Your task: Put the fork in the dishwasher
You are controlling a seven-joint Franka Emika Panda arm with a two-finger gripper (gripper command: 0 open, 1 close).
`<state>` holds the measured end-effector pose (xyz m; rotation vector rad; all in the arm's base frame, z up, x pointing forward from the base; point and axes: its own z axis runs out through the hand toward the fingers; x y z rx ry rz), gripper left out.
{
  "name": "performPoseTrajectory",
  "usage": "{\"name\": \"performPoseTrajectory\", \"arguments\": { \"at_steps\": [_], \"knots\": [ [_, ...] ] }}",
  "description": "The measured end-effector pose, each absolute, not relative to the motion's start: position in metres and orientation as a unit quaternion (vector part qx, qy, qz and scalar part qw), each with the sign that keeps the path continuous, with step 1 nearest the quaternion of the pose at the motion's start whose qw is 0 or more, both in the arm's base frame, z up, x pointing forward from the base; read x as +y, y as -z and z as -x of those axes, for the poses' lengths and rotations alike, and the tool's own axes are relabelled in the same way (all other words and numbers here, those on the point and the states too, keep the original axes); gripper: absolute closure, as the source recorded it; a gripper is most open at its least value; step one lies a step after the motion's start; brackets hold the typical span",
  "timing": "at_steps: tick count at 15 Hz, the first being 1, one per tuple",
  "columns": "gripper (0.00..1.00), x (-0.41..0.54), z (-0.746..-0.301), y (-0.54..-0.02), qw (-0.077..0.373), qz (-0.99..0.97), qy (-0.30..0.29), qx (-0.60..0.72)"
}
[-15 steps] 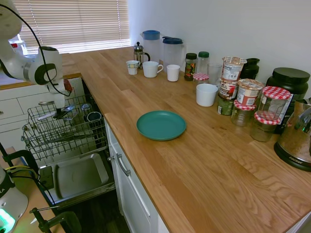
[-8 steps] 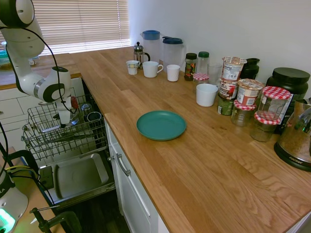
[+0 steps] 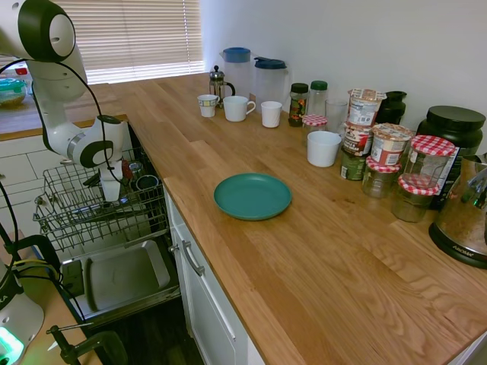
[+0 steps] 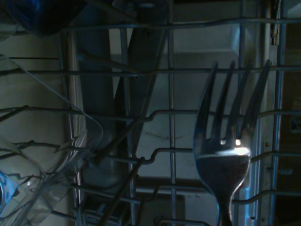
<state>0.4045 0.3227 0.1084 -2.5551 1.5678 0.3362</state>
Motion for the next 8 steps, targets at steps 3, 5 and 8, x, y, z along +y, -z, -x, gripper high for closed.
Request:
{"name": "performPoseTrajectory", "arguments": {
  "at_steps": [3,5,8],
  "knots": [
    [0.00,0.3229,-0.4048,-0.1086,0.062,0.846,-0.112,0.517],
    [0.00,0.3231,-0.4053,-0.1090,0.063,0.847,-0.112,0.516],
    [0.00,0.3241,-0.4071,-0.1119,0.066,0.849,-0.109,0.513]
  ]
}}
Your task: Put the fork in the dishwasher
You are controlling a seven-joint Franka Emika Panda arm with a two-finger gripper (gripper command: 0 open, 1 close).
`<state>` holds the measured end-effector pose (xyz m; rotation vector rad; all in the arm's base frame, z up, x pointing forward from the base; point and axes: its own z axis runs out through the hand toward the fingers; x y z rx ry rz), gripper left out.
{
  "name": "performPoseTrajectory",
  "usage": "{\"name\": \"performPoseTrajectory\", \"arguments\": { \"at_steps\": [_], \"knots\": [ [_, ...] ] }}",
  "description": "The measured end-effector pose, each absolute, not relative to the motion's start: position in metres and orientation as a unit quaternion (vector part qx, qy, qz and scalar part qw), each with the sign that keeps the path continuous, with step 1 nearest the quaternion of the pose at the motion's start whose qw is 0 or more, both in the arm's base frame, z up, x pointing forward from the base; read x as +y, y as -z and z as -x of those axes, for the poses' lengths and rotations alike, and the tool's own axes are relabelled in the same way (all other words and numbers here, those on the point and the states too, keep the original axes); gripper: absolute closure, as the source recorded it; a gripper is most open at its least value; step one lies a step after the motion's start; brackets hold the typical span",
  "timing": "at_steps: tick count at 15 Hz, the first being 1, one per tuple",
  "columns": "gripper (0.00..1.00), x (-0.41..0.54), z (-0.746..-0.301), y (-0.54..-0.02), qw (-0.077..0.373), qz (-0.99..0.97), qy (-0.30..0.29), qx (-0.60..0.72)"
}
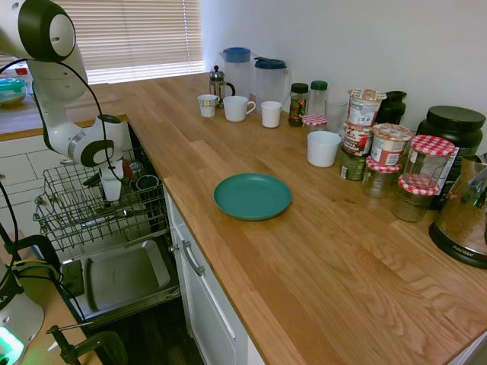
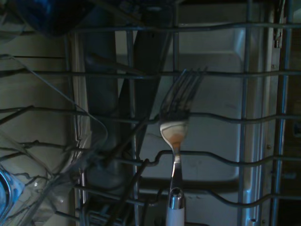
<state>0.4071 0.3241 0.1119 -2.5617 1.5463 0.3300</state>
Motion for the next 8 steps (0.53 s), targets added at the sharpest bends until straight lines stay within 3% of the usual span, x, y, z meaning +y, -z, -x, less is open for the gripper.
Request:
{"name": "performPoseTrajectory", "arguments": {
  "at_steps": [3,8],
  "knots": [
    [0.00,0.327,-0.411,-0.132,0.071,0.854,-0.099,0.506],
    [0.00,0.335,-0.393,-0.208,0.069,0.857,-0.060,0.507]
  ]
}}
